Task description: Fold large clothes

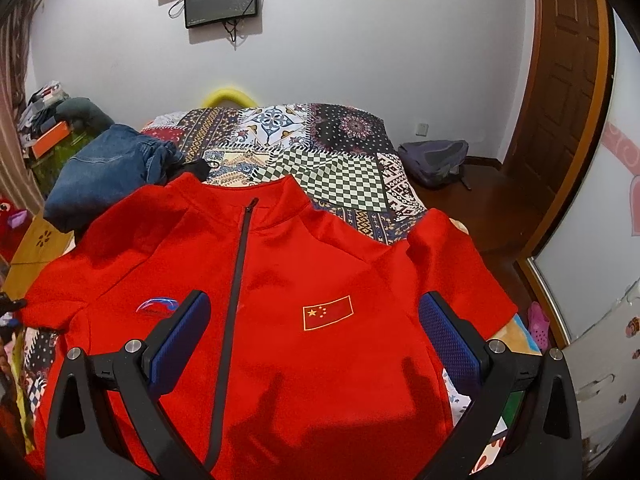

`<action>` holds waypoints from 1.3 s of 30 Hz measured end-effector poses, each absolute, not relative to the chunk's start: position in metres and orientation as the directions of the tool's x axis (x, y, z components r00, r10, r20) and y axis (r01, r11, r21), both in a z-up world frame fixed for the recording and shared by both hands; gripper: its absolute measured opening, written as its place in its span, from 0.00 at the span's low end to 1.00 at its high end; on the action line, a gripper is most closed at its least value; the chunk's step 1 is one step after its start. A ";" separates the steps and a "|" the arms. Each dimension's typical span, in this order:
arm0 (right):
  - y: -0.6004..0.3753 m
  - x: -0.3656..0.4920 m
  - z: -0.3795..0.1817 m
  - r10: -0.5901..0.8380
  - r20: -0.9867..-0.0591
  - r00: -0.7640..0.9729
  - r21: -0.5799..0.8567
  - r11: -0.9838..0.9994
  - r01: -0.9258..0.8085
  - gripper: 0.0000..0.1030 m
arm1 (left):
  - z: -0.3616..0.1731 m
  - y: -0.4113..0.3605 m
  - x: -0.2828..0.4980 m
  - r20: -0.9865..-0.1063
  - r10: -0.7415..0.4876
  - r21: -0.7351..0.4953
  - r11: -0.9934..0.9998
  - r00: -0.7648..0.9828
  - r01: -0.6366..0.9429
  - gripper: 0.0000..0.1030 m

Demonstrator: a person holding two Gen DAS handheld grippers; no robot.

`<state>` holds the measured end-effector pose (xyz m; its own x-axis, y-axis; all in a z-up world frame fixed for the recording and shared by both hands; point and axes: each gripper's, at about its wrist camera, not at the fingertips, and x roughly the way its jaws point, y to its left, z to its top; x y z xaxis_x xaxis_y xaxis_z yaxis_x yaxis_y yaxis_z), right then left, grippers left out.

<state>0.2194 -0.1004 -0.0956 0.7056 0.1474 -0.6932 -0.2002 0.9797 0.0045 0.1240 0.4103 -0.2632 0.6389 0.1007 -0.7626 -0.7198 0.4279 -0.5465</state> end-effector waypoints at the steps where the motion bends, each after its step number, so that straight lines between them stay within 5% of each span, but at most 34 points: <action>1: -0.101 0.219 -0.095 0.149 -0.691 0.707 0.006 0.980 -0.201 1.00 | -0.256 0.406 0.128 -0.776 0.135 -0.501 0.463 0.616 -0.731 0.18; 5: -0.104 0.217 -0.093 0.157 -0.683 0.714 0.019 0.980 -0.197 1.00 | -0.221 0.386 0.145 -0.772 0.257 -0.354 0.584 0.581 -0.730 0.06; 11: -0.111 0.213 -0.090 0.174 -0.670 0.722 0.048 0.980 -0.191 1.00 | -0.153 0.347 0.160 -0.663 0.332 -0.295 0.708 0.671 -0.642 0.05; 23: -0.133 0.205 -0.090 0.207 -0.654 0.727 0.096 0.977 -0.192 1.00 | -0.070 0.240 0.220 -0.514 0.144 -0.310 0.888 0.846 -0.340 0.05; 30: -0.144 0.203 -0.095 0.227 -0.661 0.715 0.121 0.973 -0.197 1.00 | -0.078 0.162 0.263 -0.561 0.014 -0.248 0.951 0.828 -0.184 0.05; 39: -0.153 0.203 -0.101 0.251 -0.678 0.691 0.149 0.967 -0.205 1.00 | -0.135 0.072 0.302 -0.728 -0.109 -0.151 0.989 0.677 -0.003 0.05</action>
